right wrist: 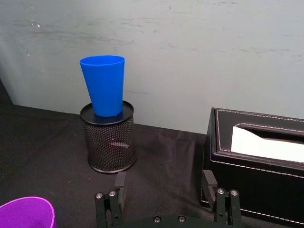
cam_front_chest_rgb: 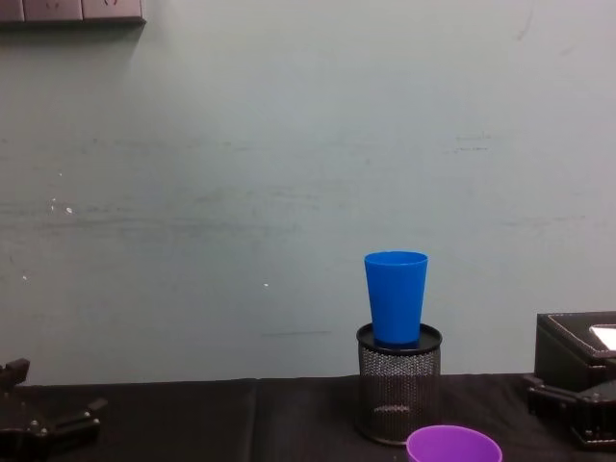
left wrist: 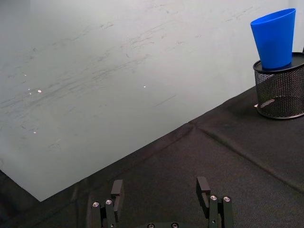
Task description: Pick up one cup with a gripper and tap it against the other cup.
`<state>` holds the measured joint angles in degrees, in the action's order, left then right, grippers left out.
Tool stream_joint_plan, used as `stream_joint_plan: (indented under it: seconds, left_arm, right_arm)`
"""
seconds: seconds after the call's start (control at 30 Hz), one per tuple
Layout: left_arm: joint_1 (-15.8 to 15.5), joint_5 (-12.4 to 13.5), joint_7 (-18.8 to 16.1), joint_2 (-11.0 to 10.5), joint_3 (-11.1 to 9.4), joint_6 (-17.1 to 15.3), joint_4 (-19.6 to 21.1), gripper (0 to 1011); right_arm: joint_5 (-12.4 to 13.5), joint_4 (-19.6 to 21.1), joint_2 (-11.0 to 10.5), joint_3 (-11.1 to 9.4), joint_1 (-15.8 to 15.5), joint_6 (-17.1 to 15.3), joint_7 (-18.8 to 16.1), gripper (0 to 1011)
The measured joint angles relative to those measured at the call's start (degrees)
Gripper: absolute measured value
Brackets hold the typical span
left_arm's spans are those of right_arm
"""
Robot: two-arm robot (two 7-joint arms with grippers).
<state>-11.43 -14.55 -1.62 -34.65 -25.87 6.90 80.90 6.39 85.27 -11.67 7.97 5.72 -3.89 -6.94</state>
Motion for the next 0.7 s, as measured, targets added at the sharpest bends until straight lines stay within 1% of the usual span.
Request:
stream_joint_plan:
  seconds: [0.7]
  left_arm:
    - [0.0, 0.0, 0.0, 0.0, 0.0, 0.0, 0.0, 1000]
  right_arm:
    - [0.1, 0.2, -0.1, 0.2, 0.0, 0.1, -0.2, 1002]
